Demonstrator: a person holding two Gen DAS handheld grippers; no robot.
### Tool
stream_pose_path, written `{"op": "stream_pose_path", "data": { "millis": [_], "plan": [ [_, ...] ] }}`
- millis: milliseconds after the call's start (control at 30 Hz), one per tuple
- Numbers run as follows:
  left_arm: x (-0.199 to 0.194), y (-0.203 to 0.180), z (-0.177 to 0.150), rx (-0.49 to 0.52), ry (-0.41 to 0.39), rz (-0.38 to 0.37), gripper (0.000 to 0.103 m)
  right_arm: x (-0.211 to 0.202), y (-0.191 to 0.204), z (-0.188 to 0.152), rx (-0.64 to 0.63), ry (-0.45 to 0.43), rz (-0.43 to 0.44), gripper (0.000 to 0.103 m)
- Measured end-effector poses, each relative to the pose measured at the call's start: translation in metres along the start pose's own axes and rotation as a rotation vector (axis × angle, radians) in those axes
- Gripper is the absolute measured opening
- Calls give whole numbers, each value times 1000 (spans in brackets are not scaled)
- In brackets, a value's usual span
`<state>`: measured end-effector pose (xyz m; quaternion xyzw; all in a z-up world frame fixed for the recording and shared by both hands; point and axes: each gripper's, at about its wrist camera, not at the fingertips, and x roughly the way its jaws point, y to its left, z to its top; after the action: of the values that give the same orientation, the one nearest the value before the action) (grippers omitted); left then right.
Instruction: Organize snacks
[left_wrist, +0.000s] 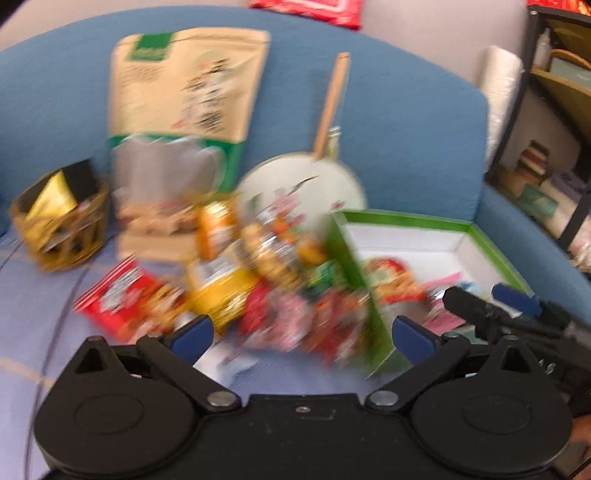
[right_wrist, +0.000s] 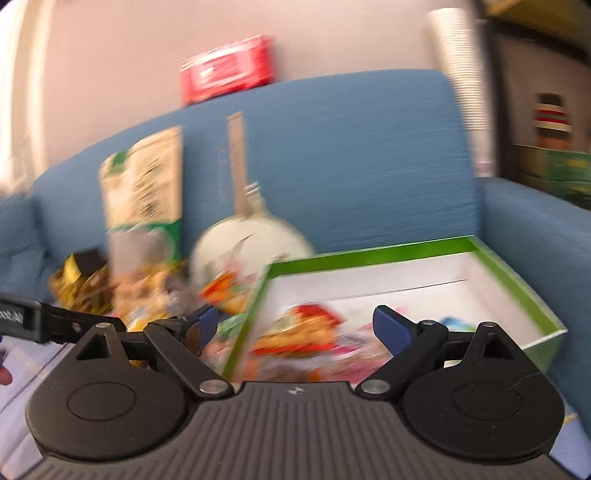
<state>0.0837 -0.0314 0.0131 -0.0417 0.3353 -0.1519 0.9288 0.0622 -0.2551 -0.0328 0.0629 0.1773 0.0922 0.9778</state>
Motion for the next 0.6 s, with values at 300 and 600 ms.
{"op": "stream_pose_path", "data": {
  "millis": [300, 600],
  "plan": [
    [13, 21, -6, -12, 47, -38, 103, 2, 34, -29, 37, 180, 67, 103],
    [88, 5, 14, 16, 106, -70, 103, 10, 42, -40, 0, 224, 65, 103]
  ]
}}
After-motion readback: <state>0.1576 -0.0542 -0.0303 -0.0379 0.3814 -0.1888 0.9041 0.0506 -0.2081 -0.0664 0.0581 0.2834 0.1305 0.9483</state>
